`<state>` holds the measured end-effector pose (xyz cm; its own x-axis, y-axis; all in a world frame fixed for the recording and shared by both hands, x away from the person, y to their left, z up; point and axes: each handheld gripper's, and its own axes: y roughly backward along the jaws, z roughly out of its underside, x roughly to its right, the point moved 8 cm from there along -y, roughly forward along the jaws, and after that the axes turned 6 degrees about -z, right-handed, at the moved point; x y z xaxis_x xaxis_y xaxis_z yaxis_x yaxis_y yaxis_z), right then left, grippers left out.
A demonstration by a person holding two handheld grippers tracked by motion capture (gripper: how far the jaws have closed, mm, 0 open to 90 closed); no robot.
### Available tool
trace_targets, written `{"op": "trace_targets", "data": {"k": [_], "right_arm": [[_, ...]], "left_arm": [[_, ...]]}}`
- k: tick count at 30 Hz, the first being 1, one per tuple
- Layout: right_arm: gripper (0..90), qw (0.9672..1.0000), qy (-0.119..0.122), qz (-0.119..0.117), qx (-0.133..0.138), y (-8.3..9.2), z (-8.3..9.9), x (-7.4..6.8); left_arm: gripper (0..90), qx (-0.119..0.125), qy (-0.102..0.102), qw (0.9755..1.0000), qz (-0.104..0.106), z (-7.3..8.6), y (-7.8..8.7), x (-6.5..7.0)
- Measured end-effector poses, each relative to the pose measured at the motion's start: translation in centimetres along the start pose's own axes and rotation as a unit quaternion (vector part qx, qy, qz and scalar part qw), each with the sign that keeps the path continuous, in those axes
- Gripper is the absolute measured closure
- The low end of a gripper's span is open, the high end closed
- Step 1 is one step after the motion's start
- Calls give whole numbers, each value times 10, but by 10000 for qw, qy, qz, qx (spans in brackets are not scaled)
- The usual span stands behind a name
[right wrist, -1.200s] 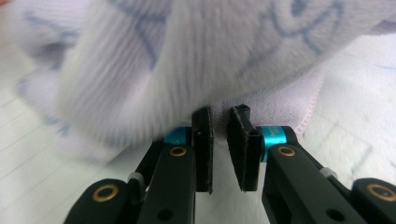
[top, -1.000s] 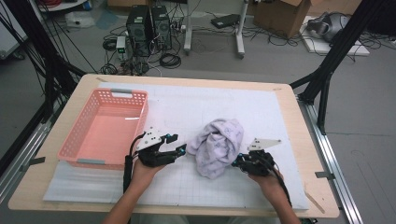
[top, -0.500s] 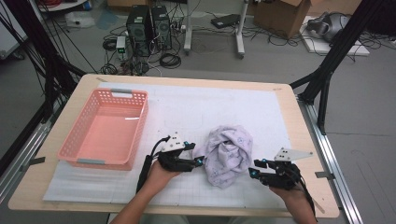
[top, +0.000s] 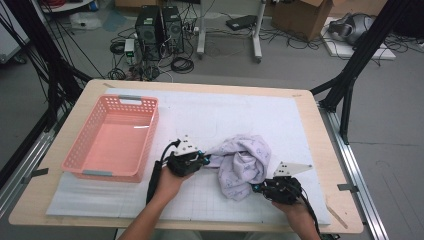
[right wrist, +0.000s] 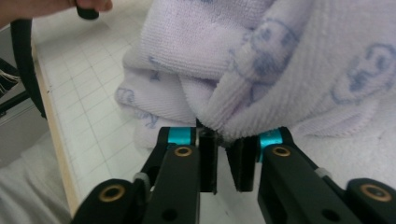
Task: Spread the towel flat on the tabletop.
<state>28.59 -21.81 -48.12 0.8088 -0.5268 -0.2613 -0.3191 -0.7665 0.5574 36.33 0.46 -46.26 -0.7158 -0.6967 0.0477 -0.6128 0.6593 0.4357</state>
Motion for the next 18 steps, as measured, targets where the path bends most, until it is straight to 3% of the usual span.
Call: {"op": "trace_targets", "data": {"k": [7,9,12,14,16,18], "right_arm": [[850,9987,-17,501,-47,42,14,11],[851,9979,-1,625,-139,54,21,13],[848,9964,30,761,-383,67,31,14],[746,9961,29,765,-440,72,34,13],[593,9961,15,859,-223,78,29,13],[524,9955,-12,943,110,85,18,15]], "left_arm": [[848,223,158,9992,-298,-1,14,-23],[848,261,160,9992,-260,-2,14,-22],[847,303,-28,9995,-132,-4,11,-12],[846,335,-67,9993,-143,-5,9,-8],[846,424,4,9989,-177,-8,7,-10],[846,428,57,9988,-223,-11,6,-13]]}}
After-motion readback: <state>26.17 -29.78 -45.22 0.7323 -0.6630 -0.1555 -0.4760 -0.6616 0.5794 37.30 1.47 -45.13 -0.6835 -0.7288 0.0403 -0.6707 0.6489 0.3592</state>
